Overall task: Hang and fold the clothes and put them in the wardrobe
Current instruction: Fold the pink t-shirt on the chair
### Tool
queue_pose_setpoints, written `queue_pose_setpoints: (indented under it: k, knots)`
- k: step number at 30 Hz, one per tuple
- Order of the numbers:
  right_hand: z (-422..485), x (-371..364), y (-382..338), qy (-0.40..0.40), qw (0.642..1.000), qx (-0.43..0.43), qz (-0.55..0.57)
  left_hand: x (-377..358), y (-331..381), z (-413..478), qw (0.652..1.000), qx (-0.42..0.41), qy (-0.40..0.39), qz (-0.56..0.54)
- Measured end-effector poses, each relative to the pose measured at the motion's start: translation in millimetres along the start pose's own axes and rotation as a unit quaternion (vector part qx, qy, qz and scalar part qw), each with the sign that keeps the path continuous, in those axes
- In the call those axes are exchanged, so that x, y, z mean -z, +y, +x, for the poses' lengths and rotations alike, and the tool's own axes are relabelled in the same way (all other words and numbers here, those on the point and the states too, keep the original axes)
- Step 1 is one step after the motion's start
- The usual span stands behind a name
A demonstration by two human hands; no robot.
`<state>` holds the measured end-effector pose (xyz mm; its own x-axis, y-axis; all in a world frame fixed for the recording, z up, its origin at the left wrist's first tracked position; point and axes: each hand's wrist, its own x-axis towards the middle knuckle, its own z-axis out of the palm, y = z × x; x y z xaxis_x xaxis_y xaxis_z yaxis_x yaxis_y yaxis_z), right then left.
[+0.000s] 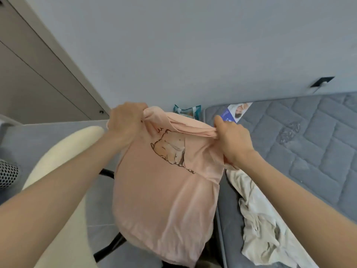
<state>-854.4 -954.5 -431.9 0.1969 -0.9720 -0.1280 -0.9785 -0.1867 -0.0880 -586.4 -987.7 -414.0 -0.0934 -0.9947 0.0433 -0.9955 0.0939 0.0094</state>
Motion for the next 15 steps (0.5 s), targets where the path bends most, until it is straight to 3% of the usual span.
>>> queue_pose_setpoints:
  k: [8, 11, 15]
  knots:
    - [5.9, 140.5, -26.7, 0.088, 0.993, 0.076, -0.036, 138.1, -32.3, -33.1, 0.994, 0.044, 0.100, -0.009]
    - [-24.0, 158.1, -33.3, 0.099, 0.988, 0.100, -0.061, 162.3, -32.6, -66.8, 0.996, 0.056, 0.055, -0.037]
    - [-62.5, 173.9, -36.9, 0.057, 0.992, 0.104, -0.048, 181.8, -29.2, -108.6, 0.986, 0.068, -0.084, -0.129]
